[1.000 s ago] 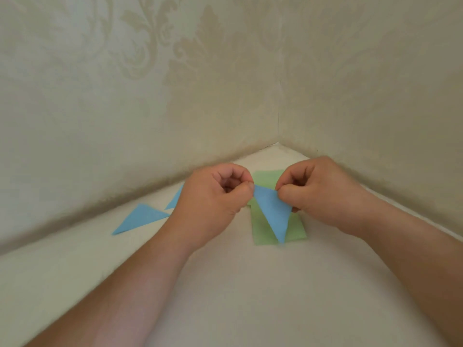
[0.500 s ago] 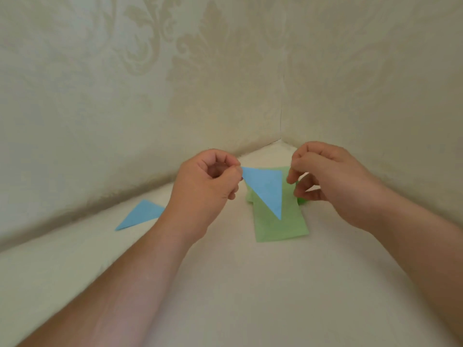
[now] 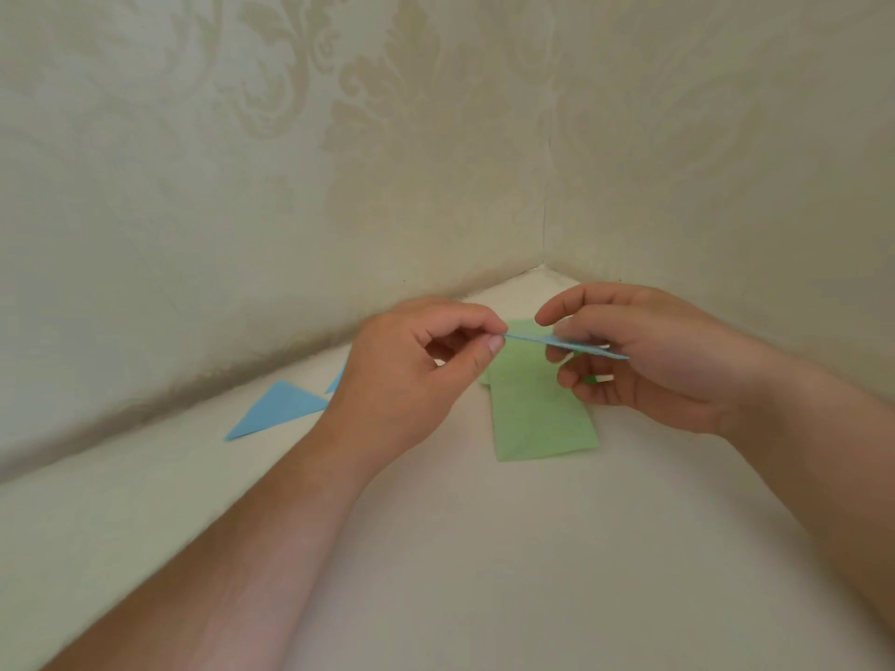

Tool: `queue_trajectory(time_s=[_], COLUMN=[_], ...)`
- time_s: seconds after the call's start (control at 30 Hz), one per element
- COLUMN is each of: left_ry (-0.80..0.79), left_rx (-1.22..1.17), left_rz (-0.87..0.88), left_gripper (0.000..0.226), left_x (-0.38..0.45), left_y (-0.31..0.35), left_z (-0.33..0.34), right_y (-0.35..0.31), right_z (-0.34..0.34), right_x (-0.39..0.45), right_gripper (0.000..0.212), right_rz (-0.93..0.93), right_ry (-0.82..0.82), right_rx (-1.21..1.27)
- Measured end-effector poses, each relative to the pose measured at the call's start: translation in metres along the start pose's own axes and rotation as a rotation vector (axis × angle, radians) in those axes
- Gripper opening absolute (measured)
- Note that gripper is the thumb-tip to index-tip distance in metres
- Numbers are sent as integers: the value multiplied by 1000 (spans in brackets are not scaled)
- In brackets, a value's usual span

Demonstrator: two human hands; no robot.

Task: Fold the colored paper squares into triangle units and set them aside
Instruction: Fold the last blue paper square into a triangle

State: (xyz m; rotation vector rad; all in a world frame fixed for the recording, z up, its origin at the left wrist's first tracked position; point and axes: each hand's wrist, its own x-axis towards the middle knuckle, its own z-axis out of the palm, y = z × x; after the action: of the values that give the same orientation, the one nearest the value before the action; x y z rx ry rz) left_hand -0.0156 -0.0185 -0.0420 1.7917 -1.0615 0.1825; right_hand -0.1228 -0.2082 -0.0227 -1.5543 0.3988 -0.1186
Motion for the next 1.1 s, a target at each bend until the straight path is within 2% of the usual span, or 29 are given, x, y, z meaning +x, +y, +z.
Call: queue_trajectory(time_s=[0.1,0.17,0.23,0.3,0.4,0.77,1.1], left_ry=[46,57,74,88,90,106,172], left_rx=[149,261,319,330,343,358,334], left_rz=[78,128,176,197,218,334,297], left_gripper=[12,13,13,13,10,5,7], left_x=[2,2,0,-1,-2,0,4], left_y=[-4,-4,-2,1,3,-3,-1], left_z=[-2,-2,0,1,4,5,-7], right_y=[-4,-4,-1,6,18,20,18], right_z=[-9,-15,-16,-8,7,26,12], right_x=[2,4,2,0,4,9,13], right_gripper=[18,18,8,11,7,13,9], right_rz=[-120,-319,-598,-807,-964,-1043,-1058], right_ry=[143,292,403,389,335,421,455], right_rx=[-96,-147,-399,-688,-893,-936,-945])
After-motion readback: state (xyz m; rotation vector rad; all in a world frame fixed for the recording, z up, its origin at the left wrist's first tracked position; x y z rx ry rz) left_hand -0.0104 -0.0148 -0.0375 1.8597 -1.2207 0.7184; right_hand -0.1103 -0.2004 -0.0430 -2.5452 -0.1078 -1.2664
